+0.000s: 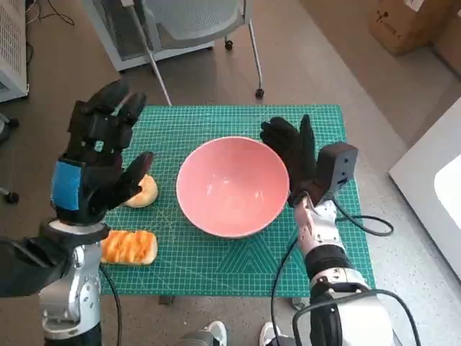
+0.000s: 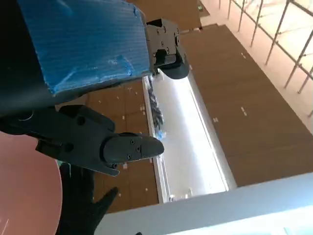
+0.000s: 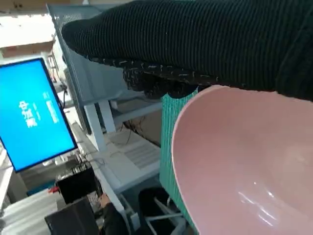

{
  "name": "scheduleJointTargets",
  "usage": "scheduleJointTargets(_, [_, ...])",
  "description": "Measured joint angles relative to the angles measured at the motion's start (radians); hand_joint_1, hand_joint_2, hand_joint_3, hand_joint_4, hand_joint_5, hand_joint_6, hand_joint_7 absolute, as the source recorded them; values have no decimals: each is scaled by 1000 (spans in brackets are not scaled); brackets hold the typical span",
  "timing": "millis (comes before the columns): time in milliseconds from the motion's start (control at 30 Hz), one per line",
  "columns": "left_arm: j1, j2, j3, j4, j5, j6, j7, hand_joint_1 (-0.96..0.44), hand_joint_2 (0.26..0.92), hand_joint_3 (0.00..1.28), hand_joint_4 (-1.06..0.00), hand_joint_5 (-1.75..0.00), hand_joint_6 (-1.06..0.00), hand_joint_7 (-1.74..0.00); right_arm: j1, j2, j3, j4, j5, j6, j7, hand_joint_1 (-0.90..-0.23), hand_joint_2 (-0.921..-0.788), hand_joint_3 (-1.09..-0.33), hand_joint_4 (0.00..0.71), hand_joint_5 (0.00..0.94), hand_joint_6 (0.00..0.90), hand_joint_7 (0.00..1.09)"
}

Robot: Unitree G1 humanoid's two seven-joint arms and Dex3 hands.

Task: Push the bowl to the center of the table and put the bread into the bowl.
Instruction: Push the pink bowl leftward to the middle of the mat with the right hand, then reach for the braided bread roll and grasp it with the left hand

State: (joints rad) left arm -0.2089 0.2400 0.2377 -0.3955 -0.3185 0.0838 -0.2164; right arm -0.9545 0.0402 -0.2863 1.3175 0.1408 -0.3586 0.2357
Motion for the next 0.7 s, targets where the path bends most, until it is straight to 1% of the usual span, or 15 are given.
scheduleJointTargets(100, [11,0,1,-15,3,1,9,-413,921,322,-130,-283,1,-719,-6,0,4,0,-10,0,3,-560,-921,-482,243,3,455,19])
scheduleJointTargets(300, [20,3,7,-32,9,2,21,-416,921,328,-159,-274,-9,-732,-16,-12,5,-6,-11,-16,24,-538,-921,-515,233,1,441,11])
scheduleJointTargets(400, [20,10,17,-32,10,2,28,-410,921,331,-178,-276,-18,-738,-23,-29,10,-20,-14,-47,34,-521,-921,-560,234,2,440,10])
scheduleJointTargets(467, [20,17,19,-34,15,3,36,-404,921,332,-185,-274,-20,-739,-27,-44,17,-37,-24,-87,39,-509,-921,-585,236,2,438,9])
scheduleJointTargets(567, [19,26,19,-42,34,10,46,-403,921,333,-182,-263,-10,-730,-37,-67,25,-66,-28,-163,58,-522,-921,-582,241,4,436,8])
scheduleJointTargets(700, [19,39,20,-54,46,14,48,-415,921,330,-171,-245,-2,-717,-53,-100,26,-121,-18,-277,114,-545,-921,-561,251,7,439,9])
